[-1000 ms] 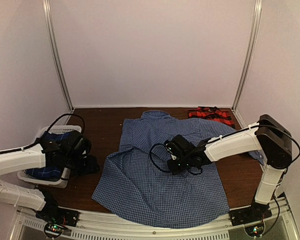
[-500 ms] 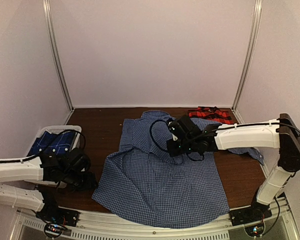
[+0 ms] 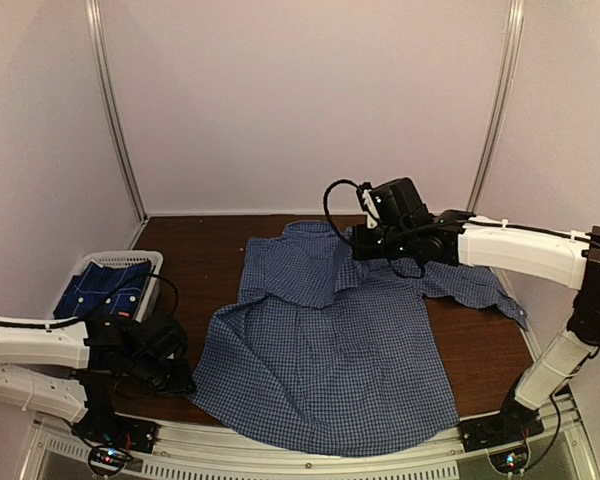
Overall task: Fold and stack the long sleeve shirts
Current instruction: Pick up the shirt from the corner of the board.
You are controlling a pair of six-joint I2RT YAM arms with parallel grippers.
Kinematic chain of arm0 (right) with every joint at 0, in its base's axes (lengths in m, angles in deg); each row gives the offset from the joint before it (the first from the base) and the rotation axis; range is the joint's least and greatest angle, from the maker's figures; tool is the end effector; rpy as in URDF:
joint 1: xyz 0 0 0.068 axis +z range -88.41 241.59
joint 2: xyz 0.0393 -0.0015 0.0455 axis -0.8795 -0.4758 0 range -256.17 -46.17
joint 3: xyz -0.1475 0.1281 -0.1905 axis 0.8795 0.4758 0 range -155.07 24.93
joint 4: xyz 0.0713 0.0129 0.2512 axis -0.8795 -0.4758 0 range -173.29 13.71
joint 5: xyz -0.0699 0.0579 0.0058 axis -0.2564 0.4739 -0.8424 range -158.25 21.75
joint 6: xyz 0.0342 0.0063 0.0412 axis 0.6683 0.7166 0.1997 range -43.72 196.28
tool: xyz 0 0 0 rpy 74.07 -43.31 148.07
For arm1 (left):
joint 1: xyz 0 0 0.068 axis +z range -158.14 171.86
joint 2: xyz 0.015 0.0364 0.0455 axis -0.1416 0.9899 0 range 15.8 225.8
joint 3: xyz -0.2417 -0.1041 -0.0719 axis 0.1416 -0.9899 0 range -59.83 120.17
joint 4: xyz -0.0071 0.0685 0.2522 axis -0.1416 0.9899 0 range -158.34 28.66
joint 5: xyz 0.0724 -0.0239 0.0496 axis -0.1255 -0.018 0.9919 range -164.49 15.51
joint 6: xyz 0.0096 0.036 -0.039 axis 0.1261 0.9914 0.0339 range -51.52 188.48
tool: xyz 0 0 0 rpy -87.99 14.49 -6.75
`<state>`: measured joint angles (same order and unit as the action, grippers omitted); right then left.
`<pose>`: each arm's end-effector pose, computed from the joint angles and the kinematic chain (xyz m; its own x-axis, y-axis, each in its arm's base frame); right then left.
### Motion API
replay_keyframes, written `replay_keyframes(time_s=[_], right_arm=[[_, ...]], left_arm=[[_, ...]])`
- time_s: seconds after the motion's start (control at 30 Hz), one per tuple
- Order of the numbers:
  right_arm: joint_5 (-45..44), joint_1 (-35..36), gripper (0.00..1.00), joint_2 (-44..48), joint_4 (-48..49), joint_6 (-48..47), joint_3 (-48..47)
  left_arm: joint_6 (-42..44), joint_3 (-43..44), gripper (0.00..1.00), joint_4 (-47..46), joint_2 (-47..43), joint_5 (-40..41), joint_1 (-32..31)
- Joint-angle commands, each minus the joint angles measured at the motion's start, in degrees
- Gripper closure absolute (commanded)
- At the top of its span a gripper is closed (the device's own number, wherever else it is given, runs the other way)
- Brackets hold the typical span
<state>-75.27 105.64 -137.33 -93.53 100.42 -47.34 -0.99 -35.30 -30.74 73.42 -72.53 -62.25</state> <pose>0.2653 0.2506 0.2905 -0.6398 -0.0542 -0.7666 -0.3917 0.8812 0.2645 0.0906 -0.1231 0.1495 -0.9461 -0.2891 -0.1461 -0.2365 0.9247 -0.2983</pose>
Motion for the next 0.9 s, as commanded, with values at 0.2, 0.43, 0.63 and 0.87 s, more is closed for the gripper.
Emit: replay_keyframes(time_s=[0.2, 0.43, 0.63, 0.87], right_arm=[[6.9, -6.1, 0.95, -2.8, 4.3, -2.4, -10.5], [10.9, -10.1, 0.97, -5.6, 6.9, -4.2, -17.2], [17.4, -15.2, 0.98, -9.0, 11.9, -3.2, -23.9], [21.7, -17.2, 0.98, -12.3, 15.2, -2.2, -29.2]], left_arm=[[-1.9, 1.9, 0.93, -0.3, 1.7, -1.4, -3.1], [0.6, 8.6, 1.00, 6.8, -1.8, 2.2, -3.9], [6.4, 15.1, 1.00, 13.4, -8.0, 3.6, -4.3], [17.5, 18.9, 1.00, 12.5, -15.4, -6.6, -4.5]])
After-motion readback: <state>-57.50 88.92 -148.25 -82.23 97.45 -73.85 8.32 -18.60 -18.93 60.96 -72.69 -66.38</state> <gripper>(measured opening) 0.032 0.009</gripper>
